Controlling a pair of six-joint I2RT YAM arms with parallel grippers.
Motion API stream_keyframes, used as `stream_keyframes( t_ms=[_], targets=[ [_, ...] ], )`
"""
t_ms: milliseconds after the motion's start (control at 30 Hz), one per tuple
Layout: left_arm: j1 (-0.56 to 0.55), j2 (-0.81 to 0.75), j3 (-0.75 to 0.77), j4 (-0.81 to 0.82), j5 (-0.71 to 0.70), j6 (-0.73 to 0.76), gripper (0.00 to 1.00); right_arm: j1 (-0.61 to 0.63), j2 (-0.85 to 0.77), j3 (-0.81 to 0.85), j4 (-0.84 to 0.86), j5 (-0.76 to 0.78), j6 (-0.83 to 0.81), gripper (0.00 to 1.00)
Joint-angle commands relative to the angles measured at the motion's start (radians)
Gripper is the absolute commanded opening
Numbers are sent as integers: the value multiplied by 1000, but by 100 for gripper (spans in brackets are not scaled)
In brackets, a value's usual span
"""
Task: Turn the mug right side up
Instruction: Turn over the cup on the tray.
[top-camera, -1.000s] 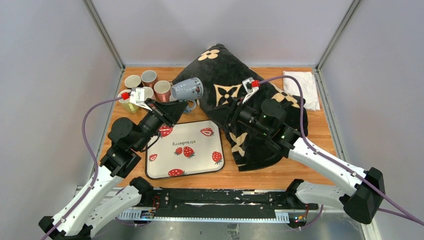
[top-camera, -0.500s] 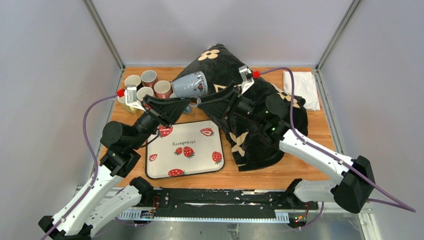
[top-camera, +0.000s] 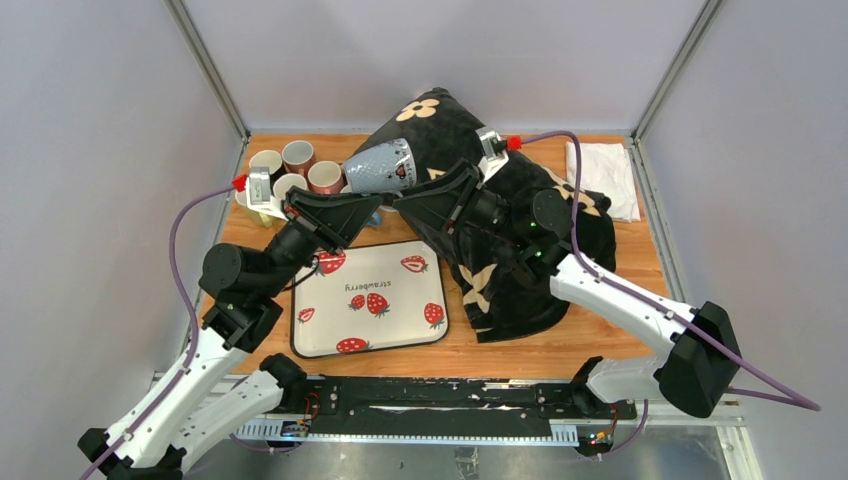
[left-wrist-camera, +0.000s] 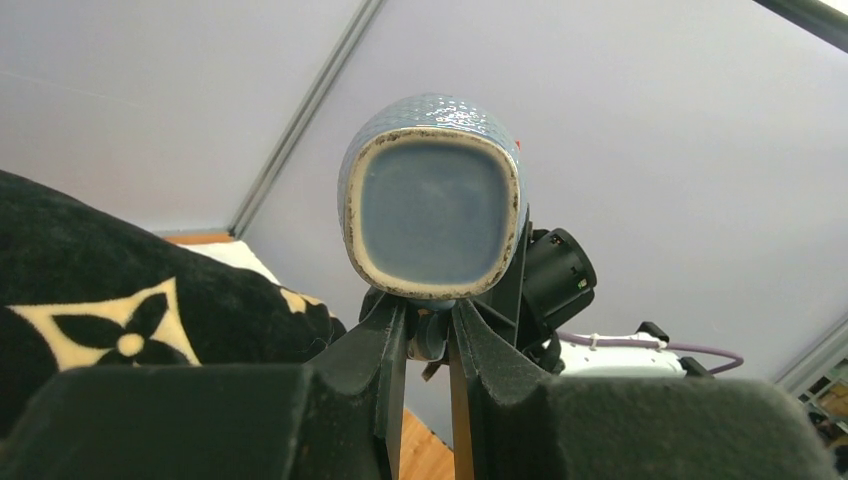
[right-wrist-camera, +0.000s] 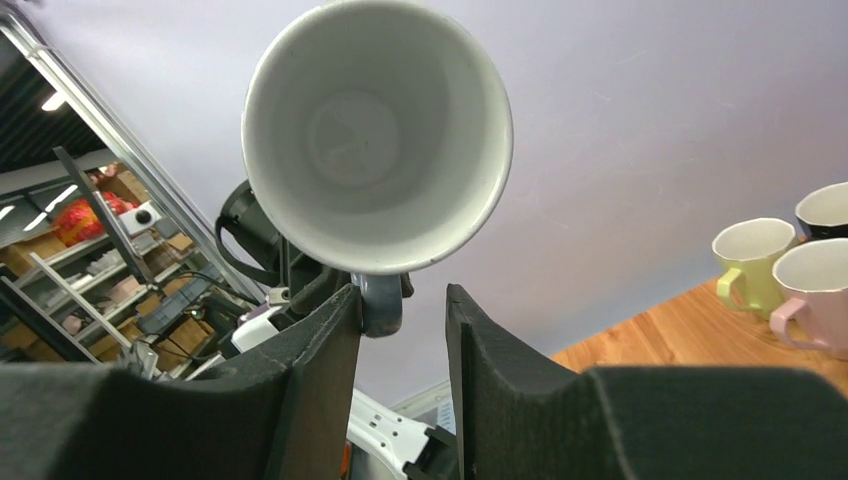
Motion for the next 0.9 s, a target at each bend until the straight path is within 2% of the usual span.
stream_keyframes(
  t_ms=[0, 233, 567, 733, 867],
  targets=[
    [3, -14, -2, 104, 12, -15, 0, -12, 17, 38, 122, -11, 51, 41],
    [3, -14, -16, 110, 9, -19, 0, -12, 19, 40, 155, 1, 57, 40],
    [4, -9, -30, 110, 8, -13, 0, -12, 17, 37, 151, 15, 51, 22],
    [3, 0, -33, 110, 11, -12, 0, -12, 20, 38, 144, 15, 48, 19],
    [4, 3, -34, 108, 10, -12, 0, -12, 24, 37, 141, 13, 46, 3]
  ],
)
